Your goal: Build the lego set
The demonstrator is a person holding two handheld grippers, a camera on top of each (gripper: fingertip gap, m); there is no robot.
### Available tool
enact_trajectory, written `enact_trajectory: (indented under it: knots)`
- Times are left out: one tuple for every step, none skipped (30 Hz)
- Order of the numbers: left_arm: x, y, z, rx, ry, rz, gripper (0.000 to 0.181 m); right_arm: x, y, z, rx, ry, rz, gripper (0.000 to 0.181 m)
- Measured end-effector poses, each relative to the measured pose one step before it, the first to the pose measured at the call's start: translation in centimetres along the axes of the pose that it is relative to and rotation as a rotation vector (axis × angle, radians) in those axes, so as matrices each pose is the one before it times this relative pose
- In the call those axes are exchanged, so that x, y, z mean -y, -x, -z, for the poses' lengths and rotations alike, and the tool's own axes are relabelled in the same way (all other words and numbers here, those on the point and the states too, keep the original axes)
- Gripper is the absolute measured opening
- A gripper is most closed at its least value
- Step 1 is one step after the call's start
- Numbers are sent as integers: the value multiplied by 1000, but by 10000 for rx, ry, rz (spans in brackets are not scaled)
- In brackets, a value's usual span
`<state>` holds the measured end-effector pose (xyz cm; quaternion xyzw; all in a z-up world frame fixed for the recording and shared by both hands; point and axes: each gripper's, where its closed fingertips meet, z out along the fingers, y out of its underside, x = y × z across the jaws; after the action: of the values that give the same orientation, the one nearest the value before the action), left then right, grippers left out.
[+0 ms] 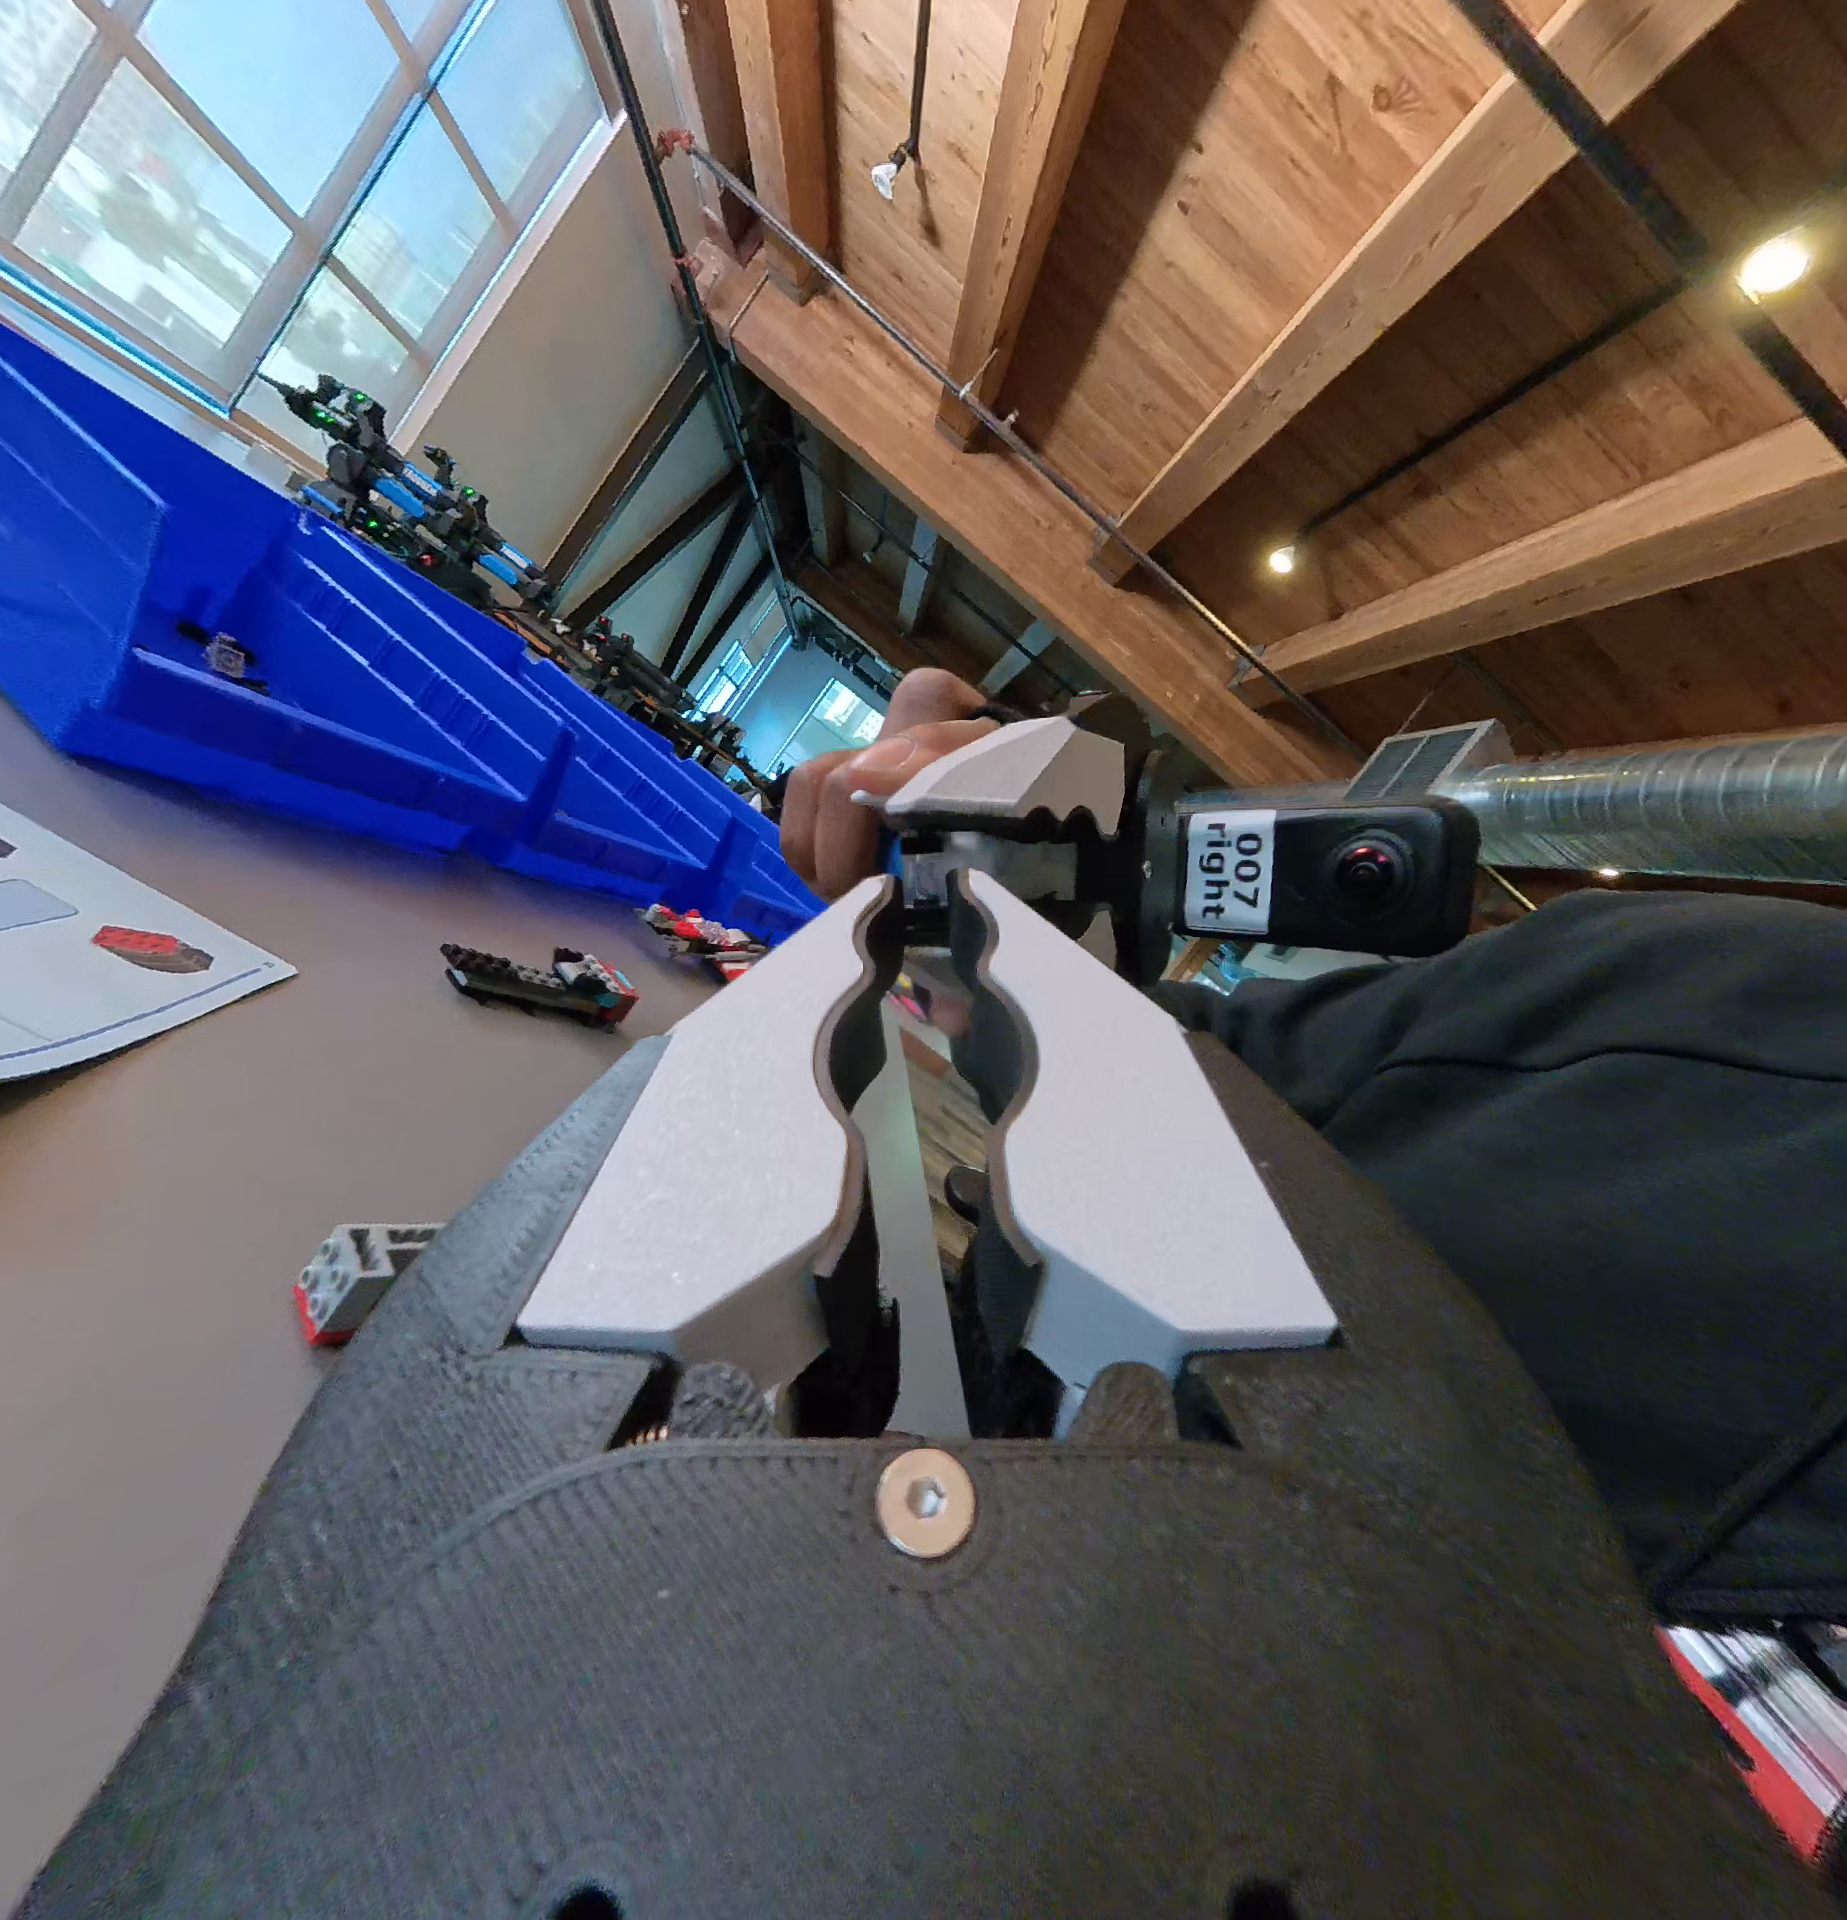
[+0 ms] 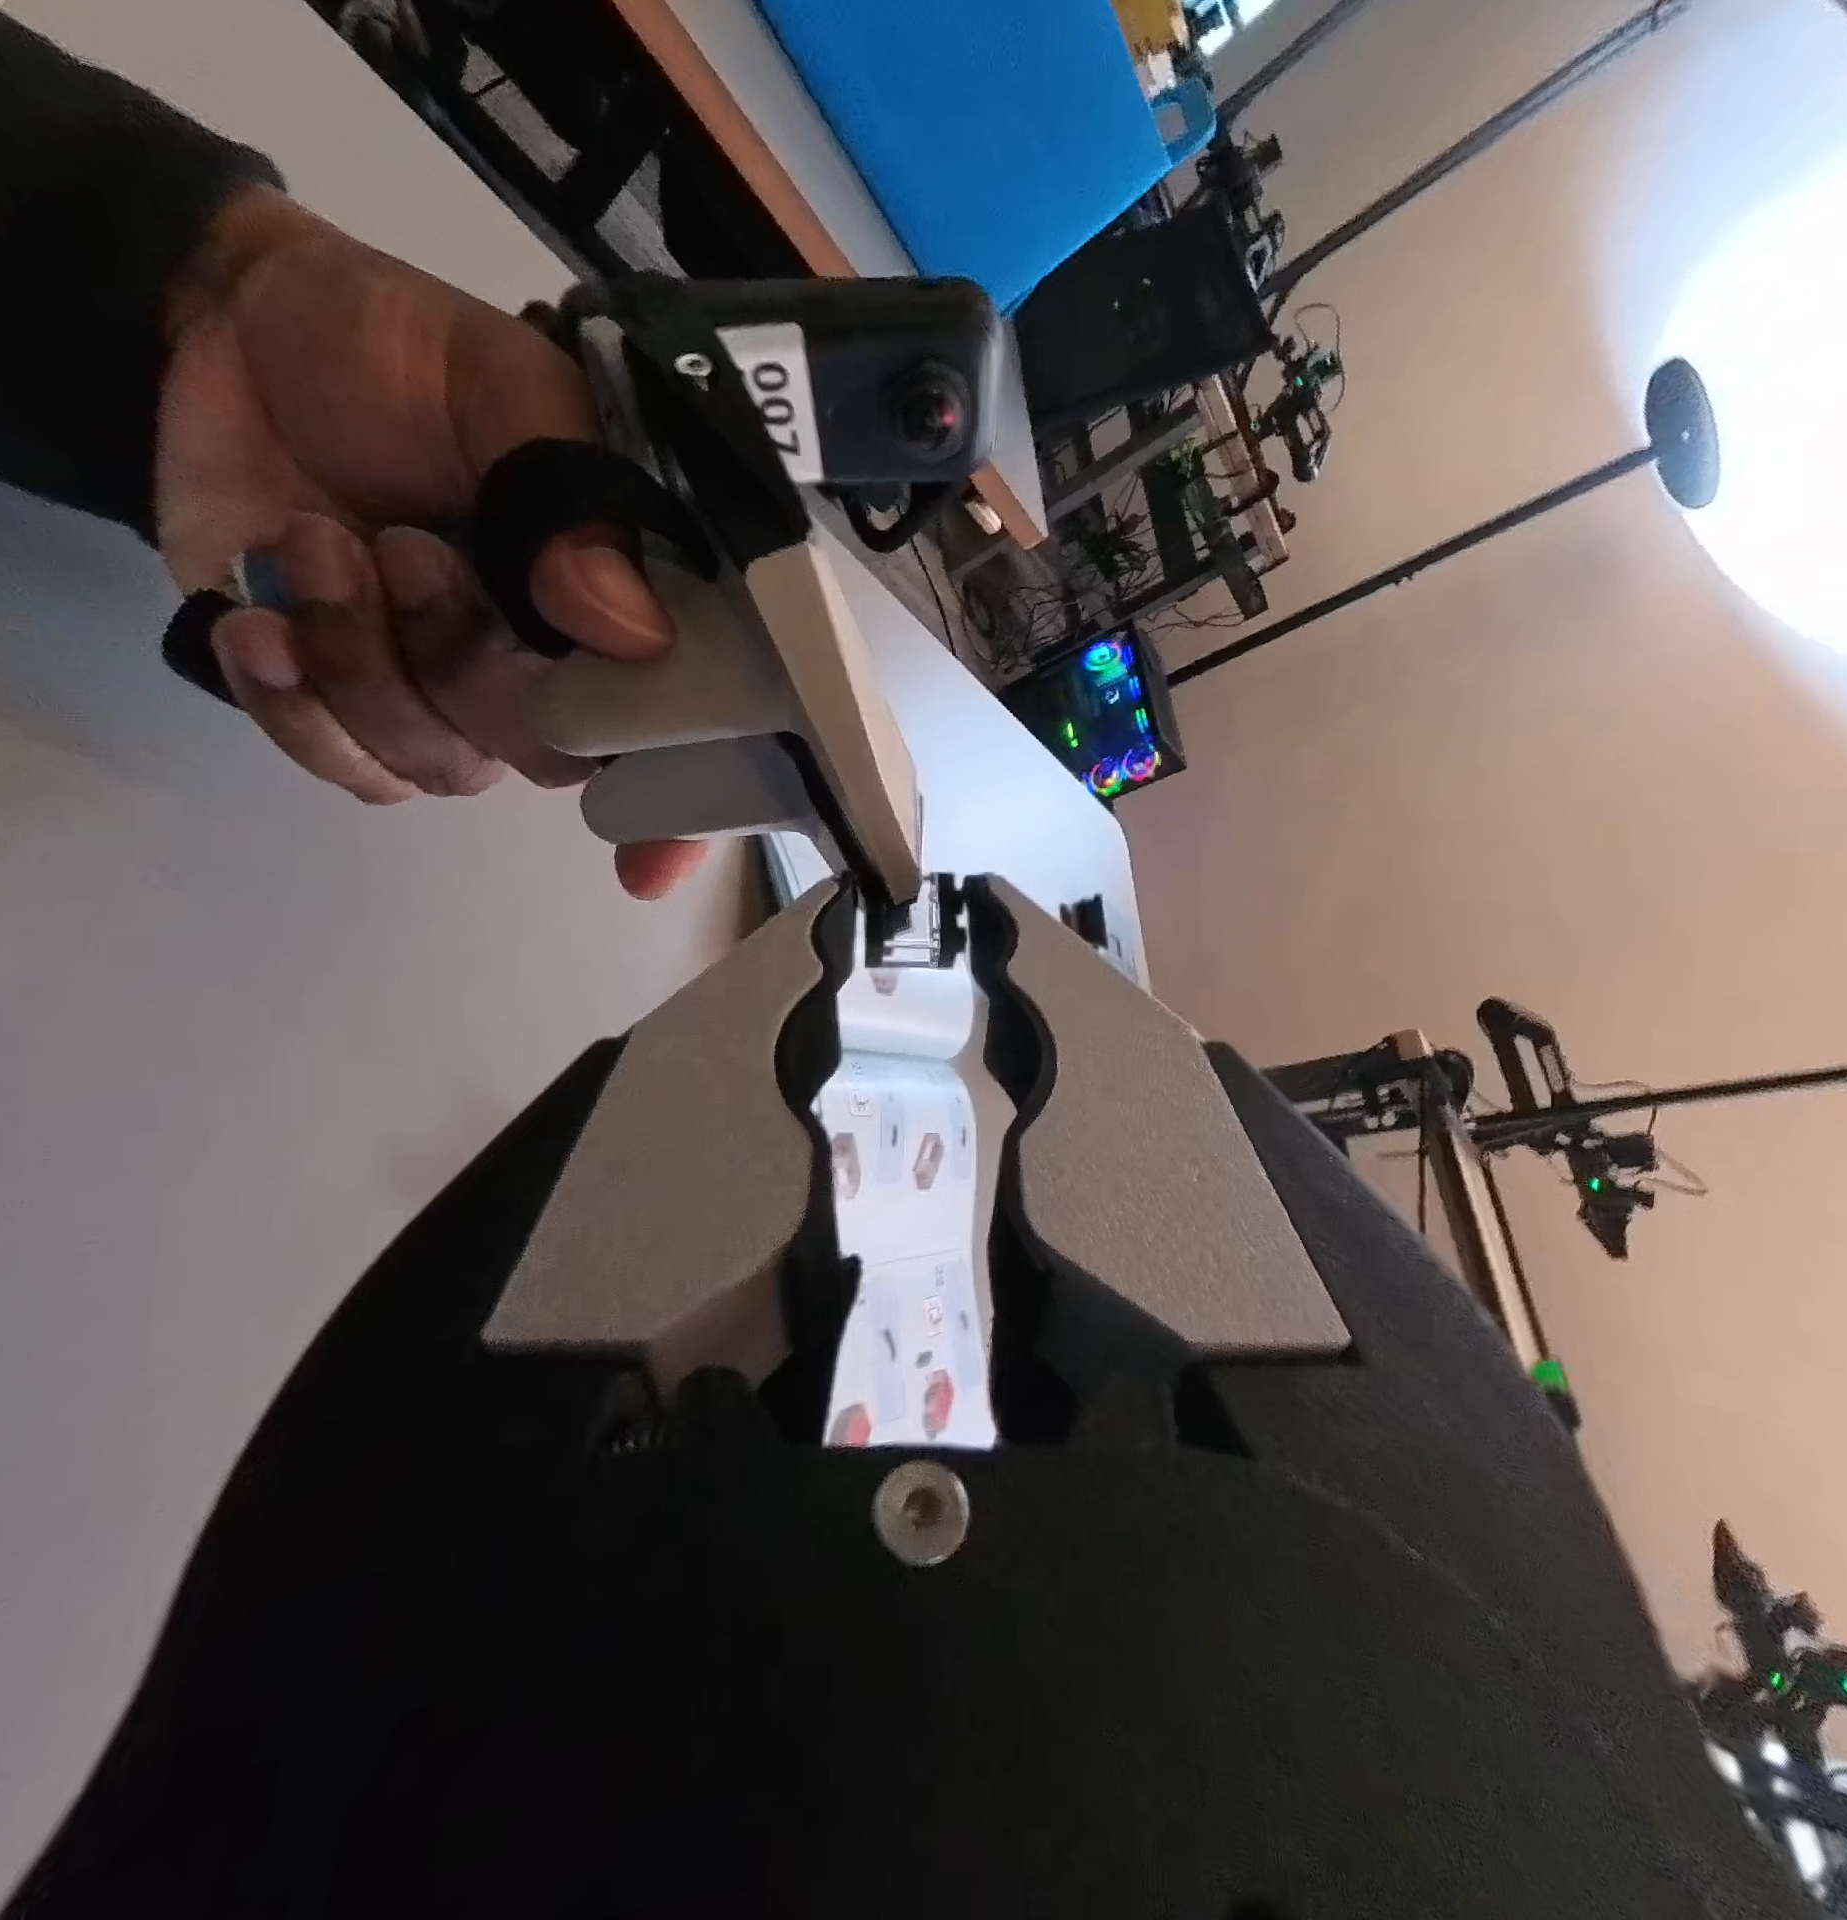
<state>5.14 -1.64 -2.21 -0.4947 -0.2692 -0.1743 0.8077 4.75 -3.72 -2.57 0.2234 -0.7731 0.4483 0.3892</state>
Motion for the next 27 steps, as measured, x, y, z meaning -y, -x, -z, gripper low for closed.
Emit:
enact_trajectory:
  knots:
    - [130,137,128,36,-85,63,7,-104,-136,-50,-106,22,-189,31]
    - [218,47,165,-38,-127,124,7,-17,89,38,82,-42,-184,37]
    - [187,-42,171,-76,-101,112,8,1,12,94,57,-56,-224,43]
    - [155,-44,142,-59,-83,78,7,49,-68,107,5,-88,-198,44]
    - [131,-20,121,-39,-69,76,7,22,-48,82,14,-56,-144,44]
    - [78,-18,71,-51,-42,85,7,4,20,28,48,-17,-87,43]
    - [41,-39,24,-67,-32,97,7,41,-63,-5,-14,-9,-20,43]
    - [24,-50,-8,-84,-33,124,7,84,-81,-30,-33,-4,28,42]
    - [8,-66,-29,-99,-31,142,7,82,-60,-58,4,10,16,41]
    - [-16,-65,-47,-100,-19,154,8,115,-28,-70,35,-17,-9,40]
    - [-5,-58,-38,-91,-21,160,8,126,-45,-57,31,-44,-5,38]
    - [-2,-78,-24,-108,-26,153,7,38,-19,-72,63,2,6,32]
    - [-22,-104,-15,-118,-11,131,7,-67,5,-104,98,74,-12,28]
    - [-58,-42,-25,-69,12,98,7,-34,12,-79,90,46,-3,22]
    - [-31,16,-2,-14,6,53,7,2,-21,-50,48,5,7,19]
    - [14,-9,25,-17,-10,32,7,18,-6,-19,59,-19,-4,19]
    - [-1,-30,26,-23,13,23,7,37,37,5,65,-41,-25,19]
    - [-20,-20,12,2,16,-29,7,-1,1,-2,32,-24,-69,18]
    - [-11,15,7,49,24,-57,8,-64,0,-15,15,22,-91,18]
    - [-32,76,3,73,34,-52,8,-92,14,-13,-2,25,-74,18]
    - [-10,56,6,52,22,-46,8,-47,-6,-9,-30,4,-71,19]
    - [11,41,6,45,-3,-53,8,-41,-27,-13,-46,-1,-113,19]
    - [102,94,56,78,-47,-41,8,-69,-109,-19,-75,16,-175,19]
    - [244,209,130,145,-126,-27,11,-28,-134,31,-68,-17,-173,19]
    - [396,275,197,187,-211,-28,16,-48,-170,48,-75,-4,-157,18]
    - [427,254,246,164,-234,-3,21,-75,-211,49,-107,13,-93,18]
    - [323,167,204,102,-164,28,24,-129,-256,26,-153,70,-43,18]
